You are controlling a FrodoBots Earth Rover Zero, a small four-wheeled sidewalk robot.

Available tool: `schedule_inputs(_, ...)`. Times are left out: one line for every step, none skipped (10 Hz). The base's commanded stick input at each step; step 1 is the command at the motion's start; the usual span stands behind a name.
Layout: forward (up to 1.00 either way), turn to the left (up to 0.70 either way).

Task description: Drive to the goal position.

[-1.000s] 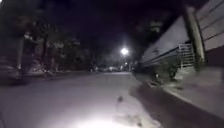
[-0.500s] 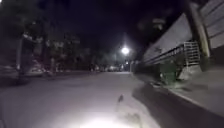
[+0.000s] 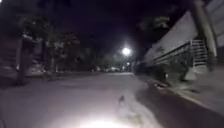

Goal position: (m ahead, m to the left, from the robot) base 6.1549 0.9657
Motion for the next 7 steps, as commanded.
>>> schedule_inputs(0.50, 0.00)
schedule_inputs(0.50, 0.00)
schedule_inputs(0.50, 0.00)
schedule_inputs(0.50, 0.00)
schedule_inputs(0.50, 0.00)
schedule_inputs(0.50, 0.00)
schedule_inputs(0.50, 0.00)
